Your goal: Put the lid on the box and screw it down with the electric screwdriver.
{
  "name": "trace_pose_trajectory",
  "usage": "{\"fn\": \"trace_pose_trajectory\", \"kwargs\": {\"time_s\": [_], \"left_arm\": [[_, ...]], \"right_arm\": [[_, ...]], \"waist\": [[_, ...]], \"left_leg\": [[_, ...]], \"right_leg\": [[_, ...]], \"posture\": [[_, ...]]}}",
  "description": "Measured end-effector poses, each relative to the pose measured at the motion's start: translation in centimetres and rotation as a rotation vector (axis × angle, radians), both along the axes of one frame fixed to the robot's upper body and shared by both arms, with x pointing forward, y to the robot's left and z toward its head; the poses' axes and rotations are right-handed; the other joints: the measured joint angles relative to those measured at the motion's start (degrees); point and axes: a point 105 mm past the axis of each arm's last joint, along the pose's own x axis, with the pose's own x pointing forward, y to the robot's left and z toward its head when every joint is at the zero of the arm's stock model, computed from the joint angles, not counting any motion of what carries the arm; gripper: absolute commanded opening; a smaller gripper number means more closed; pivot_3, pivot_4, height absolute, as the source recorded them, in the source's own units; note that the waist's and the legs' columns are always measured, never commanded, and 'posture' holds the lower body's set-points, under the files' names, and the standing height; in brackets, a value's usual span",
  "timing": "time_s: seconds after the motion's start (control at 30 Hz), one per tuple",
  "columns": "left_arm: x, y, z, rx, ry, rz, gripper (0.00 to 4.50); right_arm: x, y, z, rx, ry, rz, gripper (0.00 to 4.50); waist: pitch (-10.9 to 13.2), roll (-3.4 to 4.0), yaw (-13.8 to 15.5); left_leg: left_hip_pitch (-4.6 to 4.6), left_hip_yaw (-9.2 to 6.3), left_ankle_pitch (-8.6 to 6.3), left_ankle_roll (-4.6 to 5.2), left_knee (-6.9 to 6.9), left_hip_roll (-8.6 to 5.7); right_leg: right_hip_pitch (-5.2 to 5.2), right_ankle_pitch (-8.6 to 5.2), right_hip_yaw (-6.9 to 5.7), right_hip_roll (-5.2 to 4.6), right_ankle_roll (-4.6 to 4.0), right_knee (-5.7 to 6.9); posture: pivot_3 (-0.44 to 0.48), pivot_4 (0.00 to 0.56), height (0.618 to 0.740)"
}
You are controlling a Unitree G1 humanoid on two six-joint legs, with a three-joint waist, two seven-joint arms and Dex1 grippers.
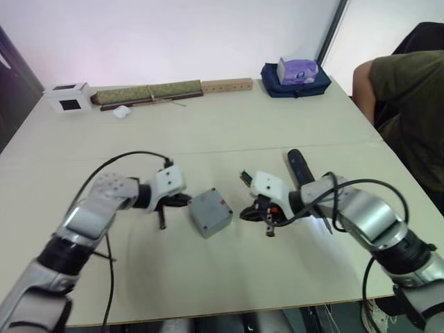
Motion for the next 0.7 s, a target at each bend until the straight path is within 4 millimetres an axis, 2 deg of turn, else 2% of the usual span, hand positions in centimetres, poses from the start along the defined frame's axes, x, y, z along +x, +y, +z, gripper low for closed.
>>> {"fn": "trace_pose_trajectory", "kwargs": {"time_s": [0.17,0.23,0.4,0.7], "left_arm": [[-1.6,-1.2,0.1,-0.051,0.031,-0.065,0.0],[-1.5,-1.9,0.0,-0.082,0.027,-0.066,0.0],[-1.0,-1.9,-0.4,-0.102,0.022,-0.045,0.0],[-0.2,-1.5,-0.7,-0.098,0.003,-0.031,0.0]], "right_arm": [[1.0,1.4,-0.2,0.063,0.004,-0.006,0.07],[0.9,2.4,-0.9,0.086,0.031,0.005,0.07],[0.9,3.2,-1.6,0.087,0.046,0.009,0.07],[0.4,3.5,-2.0,0.088,0.076,0.008,0.07]], "waist": [[0.0,-0.01,0.3],[0.0,-0.01,0.2],[0.0,-0.01,0.3],[0.0,-0.01,0.2]], "left_leg": [[-0.01,0.02,0.0,0.0,0.03,-0.01],[-0.02,0.02,0.0,0.0,0.04,-0.01],[-0.01,0.01,0.0,0.0,0.04,-0.02],[-0.01,0.01,0.0,0.0,0.04,-0.01]], "right_leg": [[0.03,0.0,0.01,-0.02,0.0,-0.02],[0.03,0.01,0.01,-0.01,0.0,0.0],[0.03,0.01,0.0,-0.01,0.0,0.0],[0.02,0.01,0.0,0.0,-0.01,0.01]], "posture": [[0.0,0.15,0.74],[0.0,0.15,0.74],[0.0,0.15,0.74],[0.0,0.15,0.74]]}}
